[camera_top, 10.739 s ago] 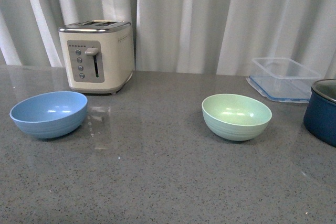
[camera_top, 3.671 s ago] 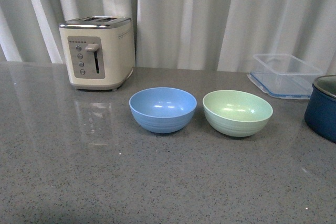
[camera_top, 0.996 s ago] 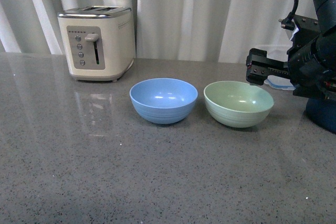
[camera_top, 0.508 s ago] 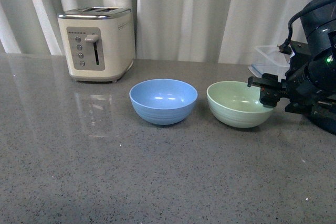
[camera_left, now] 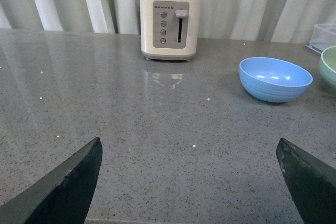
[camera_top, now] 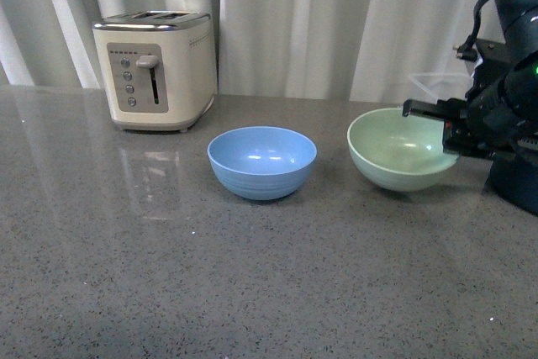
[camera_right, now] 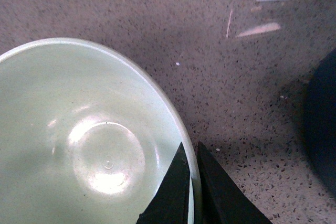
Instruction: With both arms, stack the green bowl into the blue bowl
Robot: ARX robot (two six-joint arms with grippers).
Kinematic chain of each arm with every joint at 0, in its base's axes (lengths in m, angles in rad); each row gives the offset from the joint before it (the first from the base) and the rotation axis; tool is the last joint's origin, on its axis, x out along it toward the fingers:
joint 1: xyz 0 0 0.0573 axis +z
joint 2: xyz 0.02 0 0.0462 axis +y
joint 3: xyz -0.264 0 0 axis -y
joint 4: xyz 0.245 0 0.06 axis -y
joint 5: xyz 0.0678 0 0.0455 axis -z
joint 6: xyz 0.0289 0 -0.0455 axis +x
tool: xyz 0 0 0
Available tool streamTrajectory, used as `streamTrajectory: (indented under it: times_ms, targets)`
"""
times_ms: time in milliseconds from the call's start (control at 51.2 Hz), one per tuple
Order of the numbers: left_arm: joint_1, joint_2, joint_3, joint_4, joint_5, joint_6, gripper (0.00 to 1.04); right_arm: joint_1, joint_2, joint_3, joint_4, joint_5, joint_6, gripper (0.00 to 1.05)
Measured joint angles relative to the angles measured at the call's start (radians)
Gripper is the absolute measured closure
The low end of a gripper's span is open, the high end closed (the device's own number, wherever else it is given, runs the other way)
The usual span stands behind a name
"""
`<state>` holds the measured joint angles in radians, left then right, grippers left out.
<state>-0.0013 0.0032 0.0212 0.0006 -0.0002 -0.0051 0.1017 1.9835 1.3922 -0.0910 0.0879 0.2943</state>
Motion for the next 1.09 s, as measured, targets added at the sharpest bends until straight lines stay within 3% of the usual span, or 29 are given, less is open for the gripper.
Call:
streamTrajectory:
  times_ms: [137, 508, 996, 1093]
  targets:
    - [0.000, 0.000, 0.000, 0.000, 0.000, 0.000, 0.07, 0.036, -0.061, 0.018, -0.007, -0.016, 0.001, 1.03]
    - [0.000, 0.000, 0.000, 0.000, 0.000, 0.000, 0.07, 0.299, -0.018, 0.181, -0.039, 0.007, -0.019, 1.03]
    - [0.000, 0.000, 0.000, 0.000, 0.000, 0.000, 0.07, 0.305, 0.121, 0.251, -0.076, 0.064, -0.026, 1.03]
    - [0.000, 0.000, 0.000, 0.000, 0.000, 0.000, 0.07, 0.299, 0.116, 0.248, -0.061, 0.050, -0.024, 0.86]
